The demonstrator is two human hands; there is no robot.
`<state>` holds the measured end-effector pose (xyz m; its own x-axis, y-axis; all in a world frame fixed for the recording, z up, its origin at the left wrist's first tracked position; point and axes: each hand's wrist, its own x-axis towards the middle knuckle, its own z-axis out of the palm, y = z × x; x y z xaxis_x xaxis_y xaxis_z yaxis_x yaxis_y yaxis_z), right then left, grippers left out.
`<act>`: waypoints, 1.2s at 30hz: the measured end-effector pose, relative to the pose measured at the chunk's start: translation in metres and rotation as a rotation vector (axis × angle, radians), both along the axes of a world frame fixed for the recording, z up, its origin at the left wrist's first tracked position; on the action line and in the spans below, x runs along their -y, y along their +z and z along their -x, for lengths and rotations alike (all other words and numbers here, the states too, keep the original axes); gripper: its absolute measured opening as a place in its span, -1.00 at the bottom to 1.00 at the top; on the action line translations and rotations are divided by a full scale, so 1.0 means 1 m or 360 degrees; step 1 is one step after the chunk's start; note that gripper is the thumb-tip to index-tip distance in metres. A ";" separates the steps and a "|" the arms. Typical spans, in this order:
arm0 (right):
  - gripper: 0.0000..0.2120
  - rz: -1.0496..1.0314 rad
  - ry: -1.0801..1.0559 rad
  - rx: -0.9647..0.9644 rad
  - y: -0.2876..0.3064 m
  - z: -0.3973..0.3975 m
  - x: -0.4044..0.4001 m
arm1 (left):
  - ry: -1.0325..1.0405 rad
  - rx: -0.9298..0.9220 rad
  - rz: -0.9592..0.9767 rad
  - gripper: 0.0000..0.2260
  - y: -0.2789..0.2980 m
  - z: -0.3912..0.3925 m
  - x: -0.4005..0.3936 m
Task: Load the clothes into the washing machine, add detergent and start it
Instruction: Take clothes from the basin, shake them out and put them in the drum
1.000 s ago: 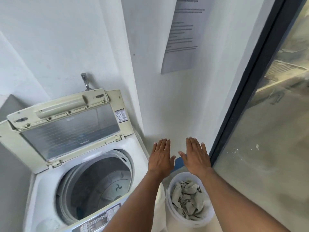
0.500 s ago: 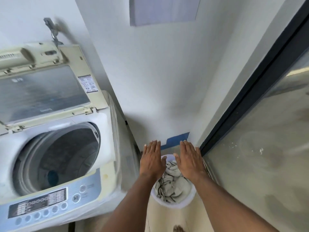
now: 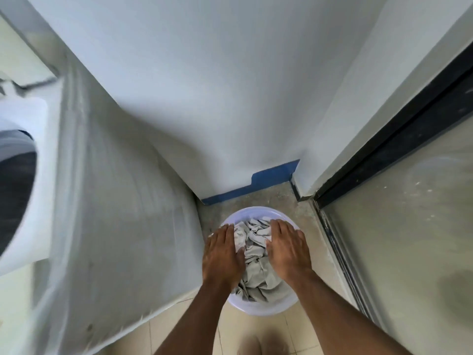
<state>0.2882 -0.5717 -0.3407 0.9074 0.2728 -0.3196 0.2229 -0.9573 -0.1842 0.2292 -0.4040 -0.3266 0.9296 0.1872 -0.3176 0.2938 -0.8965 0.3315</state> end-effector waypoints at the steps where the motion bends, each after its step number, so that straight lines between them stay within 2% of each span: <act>1: -0.46 -0.0024 0.0003 -0.0023 -0.021 0.004 -0.005 | 0.0010 0.0007 -0.0006 -0.41 -0.022 0.001 0.002; 5: -0.51 -0.0085 0.0047 -0.0112 -0.084 0.023 -0.025 | 0.0087 -0.0029 -0.0051 -0.45 -0.088 0.009 0.002; 10: -0.37 -0.0200 0.0063 -0.0239 -0.151 0.040 -0.046 | 0.0133 -0.0109 -0.0012 -0.41 -0.142 0.016 0.000; 12: -0.53 -0.0234 0.0014 -0.0327 -0.164 0.044 -0.056 | 0.0098 -0.0180 -0.0056 -0.42 -0.155 0.019 -0.002; 15: -0.70 -0.0456 -0.0273 -0.0550 -0.177 0.046 -0.072 | 0.0061 -0.0289 -0.0198 -0.35 -0.165 0.015 -0.005; 18: -0.74 -0.0726 -0.0684 -0.0817 -0.188 0.050 -0.086 | 0.0084 -0.0384 -0.0292 -0.39 -0.165 0.011 -0.002; 20: -0.77 -0.0875 -0.0904 -0.0929 -0.192 0.052 -0.092 | 0.0222 -0.0389 -0.0209 -0.49 -0.160 0.012 -0.003; 23: -0.86 -0.1046 -0.1168 -0.1021 -0.188 0.056 -0.096 | 0.0457 -0.0283 -0.0049 -0.77 -0.141 0.018 -0.002; 25: -0.80 -0.1181 -0.1385 -0.1061 -0.178 0.056 -0.095 | 0.0557 -0.0238 0.0047 -0.84 -0.121 0.021 0.002; 27: -0.68 -0.1317 -0.1574 -0.1125 -0.165 0.054 -0.095 | 0.0638 -0.0169 0.0097 -0.83 -0.107 0.024 0.007; 30: -0.64 -0.1427 -0.1688 -0.1089 -0.122 0.045 -0.093 | 0.0827 -0.0016 0.0283 -0.80 -0.078 0.025 0.010; 36: -0.65 -0.1531 -0.1626 -0.1028 -0.018 0.034 -0.087 | 0.0996 0.0234 0.0491 -0.80 0.009 0.026 0.017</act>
